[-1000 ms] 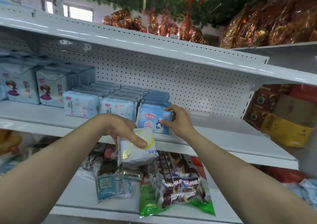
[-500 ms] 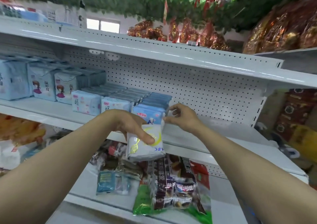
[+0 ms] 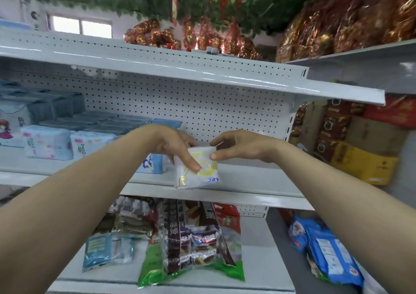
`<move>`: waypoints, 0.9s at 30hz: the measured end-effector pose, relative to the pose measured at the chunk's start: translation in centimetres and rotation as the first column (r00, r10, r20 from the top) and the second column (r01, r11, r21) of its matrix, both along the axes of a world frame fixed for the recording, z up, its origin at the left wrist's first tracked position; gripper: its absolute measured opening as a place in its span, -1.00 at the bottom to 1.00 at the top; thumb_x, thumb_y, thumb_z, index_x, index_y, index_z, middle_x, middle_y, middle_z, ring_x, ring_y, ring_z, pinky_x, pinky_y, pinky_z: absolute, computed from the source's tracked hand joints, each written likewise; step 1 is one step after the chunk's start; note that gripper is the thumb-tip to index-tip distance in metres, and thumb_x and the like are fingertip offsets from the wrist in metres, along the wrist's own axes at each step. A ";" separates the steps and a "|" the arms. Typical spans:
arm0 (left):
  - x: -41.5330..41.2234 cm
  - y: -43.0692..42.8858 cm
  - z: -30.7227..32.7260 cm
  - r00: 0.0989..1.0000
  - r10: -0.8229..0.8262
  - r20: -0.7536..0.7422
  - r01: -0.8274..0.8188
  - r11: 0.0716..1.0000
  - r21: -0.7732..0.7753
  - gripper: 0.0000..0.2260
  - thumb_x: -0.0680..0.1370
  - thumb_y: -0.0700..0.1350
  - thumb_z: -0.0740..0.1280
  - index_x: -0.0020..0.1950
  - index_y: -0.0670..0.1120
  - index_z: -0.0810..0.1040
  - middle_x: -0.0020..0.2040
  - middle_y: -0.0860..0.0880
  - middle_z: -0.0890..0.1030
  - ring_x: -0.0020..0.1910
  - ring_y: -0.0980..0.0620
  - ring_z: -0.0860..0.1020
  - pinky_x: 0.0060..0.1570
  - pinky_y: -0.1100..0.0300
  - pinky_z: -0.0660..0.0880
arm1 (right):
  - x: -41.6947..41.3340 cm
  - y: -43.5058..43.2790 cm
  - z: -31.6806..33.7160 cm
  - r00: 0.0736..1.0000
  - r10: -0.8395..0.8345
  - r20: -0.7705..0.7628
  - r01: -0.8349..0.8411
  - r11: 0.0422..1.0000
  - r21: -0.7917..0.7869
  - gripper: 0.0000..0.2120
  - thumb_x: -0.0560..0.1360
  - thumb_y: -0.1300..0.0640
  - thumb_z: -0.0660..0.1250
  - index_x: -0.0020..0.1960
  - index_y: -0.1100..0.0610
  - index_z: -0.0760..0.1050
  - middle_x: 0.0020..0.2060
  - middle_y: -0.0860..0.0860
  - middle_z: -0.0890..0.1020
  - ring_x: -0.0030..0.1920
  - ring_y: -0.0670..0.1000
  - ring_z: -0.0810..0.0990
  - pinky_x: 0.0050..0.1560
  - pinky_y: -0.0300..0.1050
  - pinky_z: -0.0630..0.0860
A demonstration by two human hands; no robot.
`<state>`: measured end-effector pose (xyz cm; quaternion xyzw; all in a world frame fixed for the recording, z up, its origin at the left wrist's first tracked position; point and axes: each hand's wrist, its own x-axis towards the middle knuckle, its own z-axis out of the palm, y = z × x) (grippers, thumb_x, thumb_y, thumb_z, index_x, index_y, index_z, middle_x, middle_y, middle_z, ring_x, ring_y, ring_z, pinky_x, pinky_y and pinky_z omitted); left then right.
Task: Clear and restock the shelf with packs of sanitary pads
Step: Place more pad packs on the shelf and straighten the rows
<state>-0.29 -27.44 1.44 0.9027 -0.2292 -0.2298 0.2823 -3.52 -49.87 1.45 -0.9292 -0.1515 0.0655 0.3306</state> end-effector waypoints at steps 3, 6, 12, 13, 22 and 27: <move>1.5 -1.6 1.0 1.000 -0.013 0.023 0.012 1.000 0.022 -0.46 0.41 -0.13 0.58 0.32 -0.05 0.46 0.14 0.00 0.64 0.14 -0.01 0.61 0.05 0.16 0.55 | 0.7 -1.4 0.2 0.999 -0.042 0.012 0.042 0.999 0.007 -0.51 0.38 -0.10 0.58 0.25 -0.02 0.54 0.12 -0.05 0.67 0.18 -0.08 0.61 0.38 -0.09 0.43; 3.3 -2.8 1.8 0.999 -0.032 0.026 0.031 0.999 0.022 -0.49 0.41 -0.15 0.58 0.29 -0.03 0.47 0.15 -0.01 0.64 0.13 0.02 0.61 0.01 0.25 0.53 | 2.2 -2.7 0.4 0.997 -0.072 0.023 0.071 0.997 0.037 -0.50 0.33 -0.12 0.62 0.18 -0.02 0.55 0.08 -0.04 0.70 0.16 -0.03 0.63 0.36 -0.04 0.45; 6.4 -4.3 2.7 0.999 -0.022 0.034 0.021 0.999 0.050 -0.46 0.43 -0.23 0.55 0.35 -0.08 0.44 0.16 -0.03 0.64 0.07 0.04 0.62 -0.23 0.38 0.53 | 5.4 -3.7 1.1 0.995 -0.090 0.039 0.091 0.995 -0.028 -0.44 0.33 -0.11 0.62 0.23 0.02 0.51 0.12 -0.05 0.63 0.16 -0.05 0.59 0.25 -0.15 0.50; 7.0 -4.3 2.8 0.999 -0.016 0.043 0.014 0.999 0.051 -0.45 0.43 -0.23 0.54 0.36 -0.07 0.43 0.16 -0.02 0.64 0.07 0.06 0.61 -0.21 0.38 0.53 | 6.0 -3.8 1.3 0.995 -0.089 0.051 0.092 0.994 -0.057 -0.42 0.32 -0.14 0.62 0.24 0.00 0.50 0.12 -0.08 0.62 0.16 -0.08 0.58 0.24 -0.15 0.50; 14.9 -4.6 2.5 0.948 -0.017 0.318 -0.062 0.969 0.238 -0.47 0.34 0.09 0.60 0.23 0.09 0.50 0.15 0.09 0.58 0.17 0.05 0.53 0.29 0.04 0.45 | 14.2 -4.0 1.3 0.995 -0.079 0.068 0.085 0.992 -0.092 -0.32 0.32 -0.08 0.64 0.35 -0.06 0.42 0.11 -0.13 0.58 0.14 -0.07 0.57 0.28 -0.09 0.49; 19.7 -4.9 1.6 0.919 -0.026 0.393 -0.081 0.964 0.253 -0.51 0.29 0.06 0.64 0.12 0.16 0.49 0.10 0.07 0.58 0.10 0.03 0.55 0.20 0.04 0.50 | 19.7 -3.5 0.5 0.984 -0.029 0.174 0.072 0.967 -0.244 -0.23 0.29 -0.15 0.63 0.42 -0.02 0.43 0.20 -0.10 0.54 0.23 -0.04 0.50 0.22 -0.16 0.46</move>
